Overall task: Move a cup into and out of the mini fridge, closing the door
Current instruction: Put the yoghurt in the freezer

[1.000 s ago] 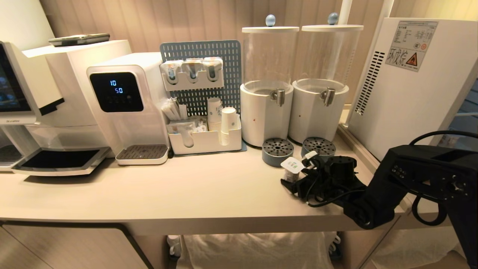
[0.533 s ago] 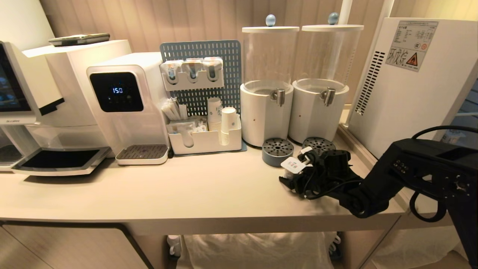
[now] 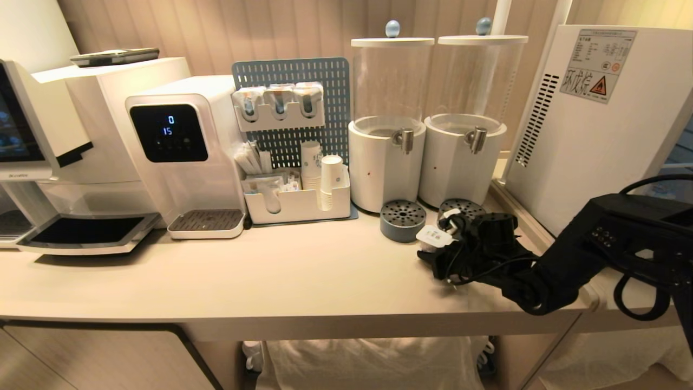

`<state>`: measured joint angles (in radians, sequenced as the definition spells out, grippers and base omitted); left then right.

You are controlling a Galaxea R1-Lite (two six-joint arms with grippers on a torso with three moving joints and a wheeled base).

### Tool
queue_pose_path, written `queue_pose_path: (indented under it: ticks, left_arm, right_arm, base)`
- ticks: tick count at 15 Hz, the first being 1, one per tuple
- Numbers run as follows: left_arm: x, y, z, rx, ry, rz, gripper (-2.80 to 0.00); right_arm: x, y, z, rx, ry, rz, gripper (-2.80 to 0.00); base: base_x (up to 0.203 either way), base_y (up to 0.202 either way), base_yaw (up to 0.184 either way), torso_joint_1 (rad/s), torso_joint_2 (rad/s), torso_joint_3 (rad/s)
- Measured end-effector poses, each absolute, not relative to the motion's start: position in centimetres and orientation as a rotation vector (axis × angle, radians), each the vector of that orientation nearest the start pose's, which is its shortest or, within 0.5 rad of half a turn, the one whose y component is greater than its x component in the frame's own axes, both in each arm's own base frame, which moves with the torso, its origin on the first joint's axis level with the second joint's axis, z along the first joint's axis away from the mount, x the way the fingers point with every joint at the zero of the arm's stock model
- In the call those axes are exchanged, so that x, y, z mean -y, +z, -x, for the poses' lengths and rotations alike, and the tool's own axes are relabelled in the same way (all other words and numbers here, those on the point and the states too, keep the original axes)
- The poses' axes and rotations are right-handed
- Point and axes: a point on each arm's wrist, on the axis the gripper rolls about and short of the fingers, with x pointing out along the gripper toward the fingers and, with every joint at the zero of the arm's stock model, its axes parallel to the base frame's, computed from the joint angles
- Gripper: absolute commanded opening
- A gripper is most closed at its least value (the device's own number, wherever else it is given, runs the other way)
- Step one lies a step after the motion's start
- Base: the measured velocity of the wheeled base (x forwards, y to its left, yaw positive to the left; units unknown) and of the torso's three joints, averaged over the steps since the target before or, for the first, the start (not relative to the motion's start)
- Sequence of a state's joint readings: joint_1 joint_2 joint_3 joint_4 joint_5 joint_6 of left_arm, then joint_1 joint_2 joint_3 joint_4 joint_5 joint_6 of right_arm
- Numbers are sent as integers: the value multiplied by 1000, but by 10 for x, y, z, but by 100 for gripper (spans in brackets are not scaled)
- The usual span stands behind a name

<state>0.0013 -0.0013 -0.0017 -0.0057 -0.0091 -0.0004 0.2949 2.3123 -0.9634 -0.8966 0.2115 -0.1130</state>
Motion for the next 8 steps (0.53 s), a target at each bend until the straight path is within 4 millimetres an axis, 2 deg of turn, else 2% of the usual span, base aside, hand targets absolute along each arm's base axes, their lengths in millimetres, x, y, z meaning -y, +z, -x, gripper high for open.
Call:
queue_pose_path:
  ticks: [2, 4, 8]
  left_arm:
    - [0, 76, 23, 8, -8, 0, -280]
    - [0, 77, 23, 9, -8, 1, -280]
    - [0, 77, 23, 10, -7, 3, -280]
  right_arm:
    - [-117, 53, -368, -403, 518, 104, -280]
    - [-108, 92, -341, -365, 509, 95, -280]
    - [-81, 172, -262, -280, 381, 105, -280]
  base:
    - [0, 0, 0, 0, 0, 0]
    - [0, 0, 0, 0, 0, 0]
    - [0, 0, 0, 0, 0, 0]
